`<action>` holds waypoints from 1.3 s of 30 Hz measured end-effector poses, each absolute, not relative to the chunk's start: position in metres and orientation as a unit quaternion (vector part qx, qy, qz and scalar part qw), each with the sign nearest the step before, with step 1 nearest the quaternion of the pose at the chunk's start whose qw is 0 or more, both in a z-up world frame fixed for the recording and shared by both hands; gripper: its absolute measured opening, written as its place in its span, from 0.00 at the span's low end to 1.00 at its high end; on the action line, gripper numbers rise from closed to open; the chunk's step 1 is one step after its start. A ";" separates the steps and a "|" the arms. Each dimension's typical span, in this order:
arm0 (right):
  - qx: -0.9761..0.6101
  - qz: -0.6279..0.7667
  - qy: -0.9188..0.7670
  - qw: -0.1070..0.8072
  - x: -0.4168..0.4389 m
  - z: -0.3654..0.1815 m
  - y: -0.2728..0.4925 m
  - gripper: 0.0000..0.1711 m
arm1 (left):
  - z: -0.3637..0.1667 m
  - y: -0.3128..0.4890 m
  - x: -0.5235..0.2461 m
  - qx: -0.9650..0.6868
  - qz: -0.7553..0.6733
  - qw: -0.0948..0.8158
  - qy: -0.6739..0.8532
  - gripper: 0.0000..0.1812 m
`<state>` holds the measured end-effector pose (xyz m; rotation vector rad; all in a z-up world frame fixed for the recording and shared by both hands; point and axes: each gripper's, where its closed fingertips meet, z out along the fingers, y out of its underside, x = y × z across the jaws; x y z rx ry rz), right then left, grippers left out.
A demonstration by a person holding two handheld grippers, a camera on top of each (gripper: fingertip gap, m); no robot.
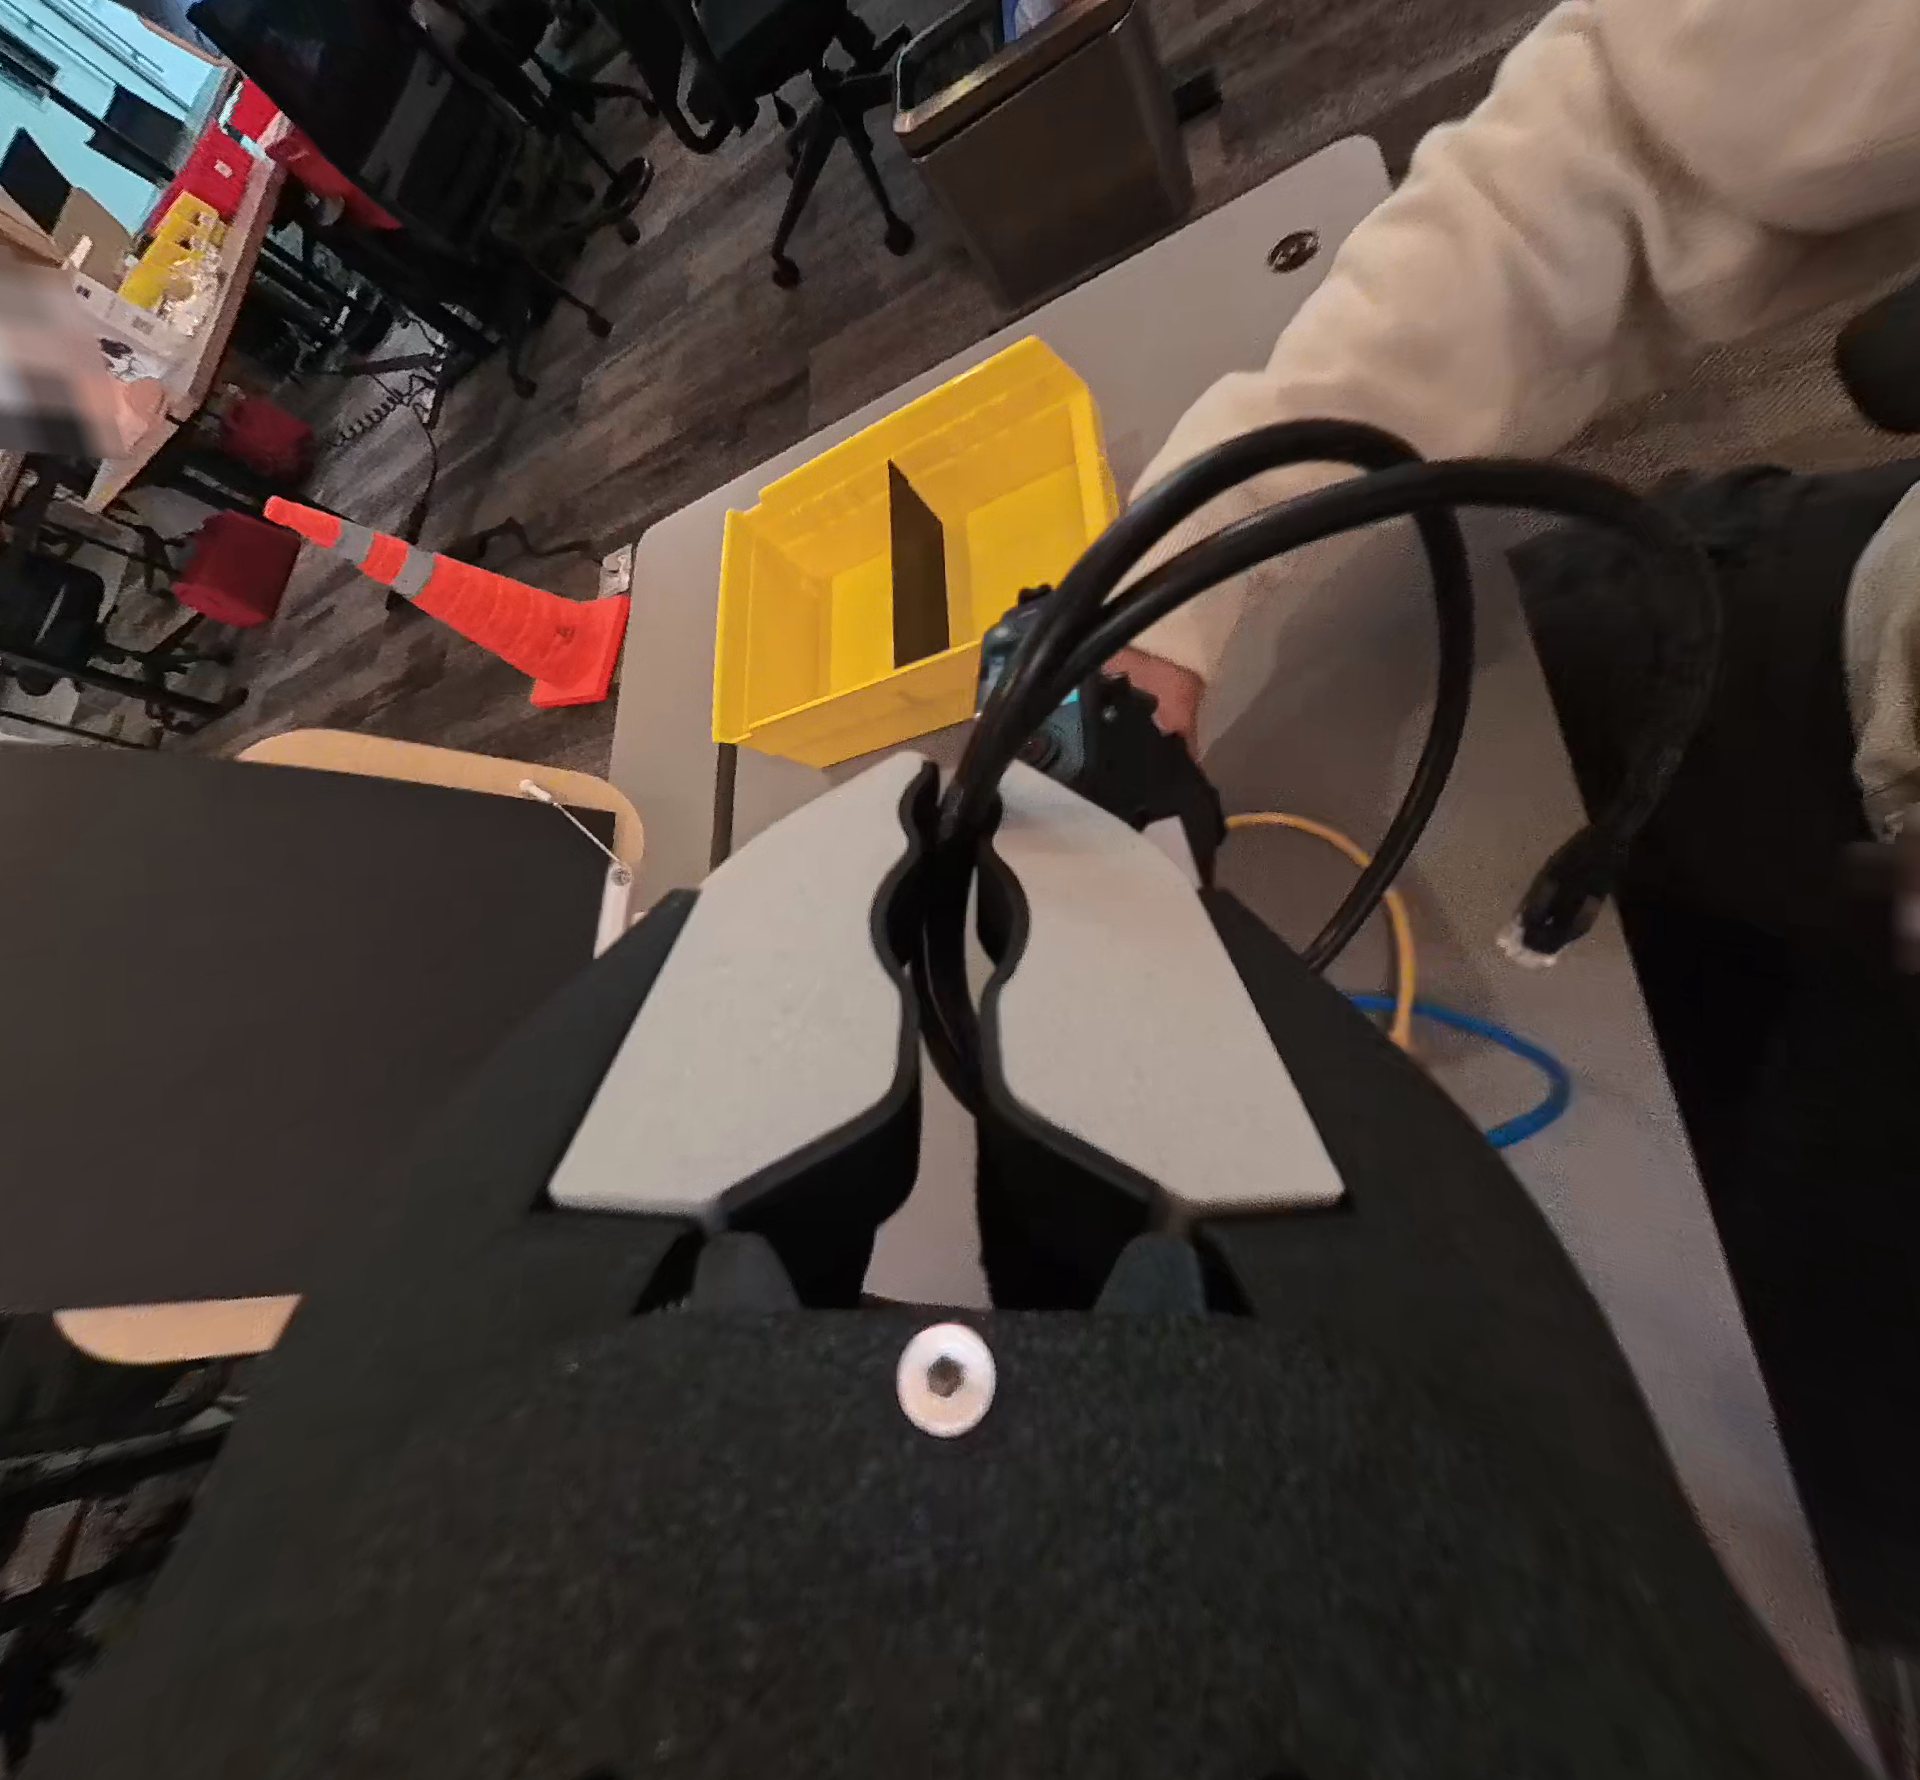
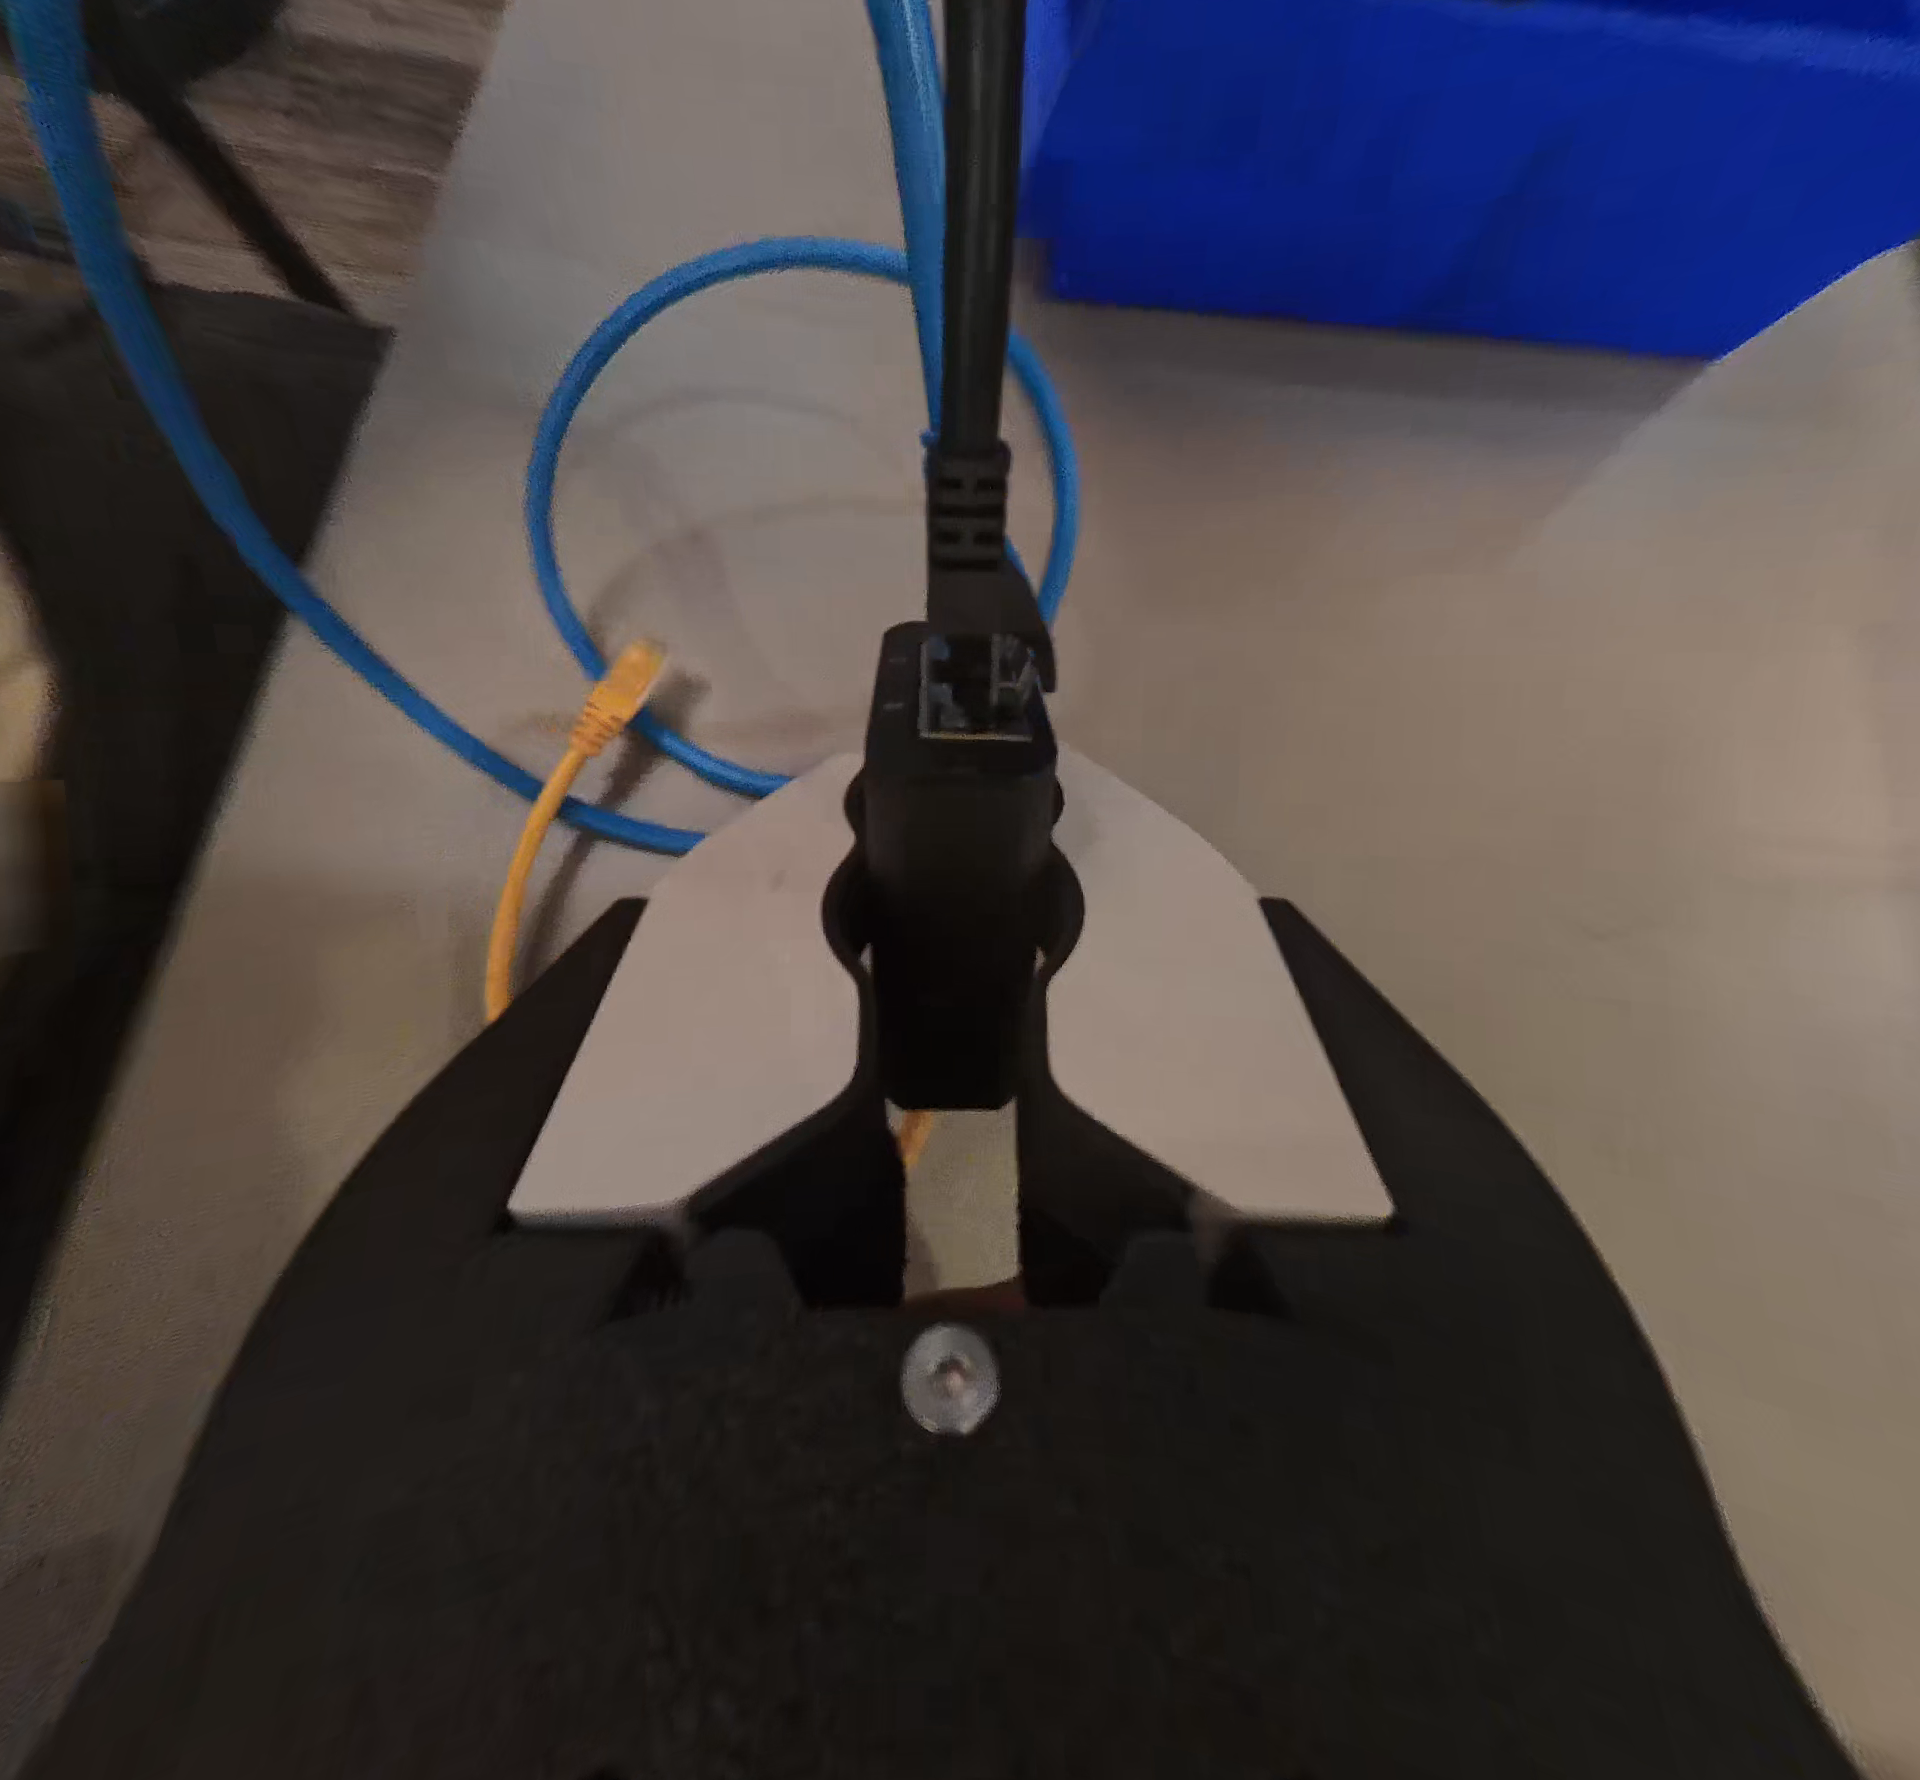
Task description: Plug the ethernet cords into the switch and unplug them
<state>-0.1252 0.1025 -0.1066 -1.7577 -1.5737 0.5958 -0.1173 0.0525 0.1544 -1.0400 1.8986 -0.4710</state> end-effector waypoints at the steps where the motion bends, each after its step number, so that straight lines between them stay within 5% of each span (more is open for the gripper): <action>1: -0.670 0.202 -0.607 0.378 -0.124 -0.101 0.115 0.15 | 0.156 0.048 -0.121 -0.427 -0.207 0.447 0.758 0.03; 8: -0.580 -0.066 -0.568 0.580 -0.106 -0.053 0.194 0.15 | 0.110 -0.014 -0.166 -0.509 -0.406 0.416 0.635 0.23; 10: -0.554 -0.132 -0.533 0.626 -0.100 -0.048 0.208 0.15 | 0.098 -0.061 -0.175 -0.478 -0.537 0.373 0.587 0.14; 13: -0.518 -0.150 -0.520 0.662 -0.106 -0.062 0.212 0.15 | 0.078 -0.085 -0.181 -0.484 -0.619 0.367 0.498 0.13; 24: -0.452 -0.118 -0.535 0.704 -0.127 -0.101 0.184 0.15 | -0.028 0.039 -0.194 -0.745 -0.290 0.439 0.411 0.16; 36: -0.418 -0.064 -0.538 0.729 -0.132 -0.089 0.154 0.15 | -0.031 0.143 -0.146 -0.534 0.008 0.465 0.706 0.12; 39: -0.426 0.018 -0.526 0.736 -0.132 -0.080 0.138 0.15 | -0.049 0.127 -0.143 -0.518 -0.041 0.391 0.760 0.13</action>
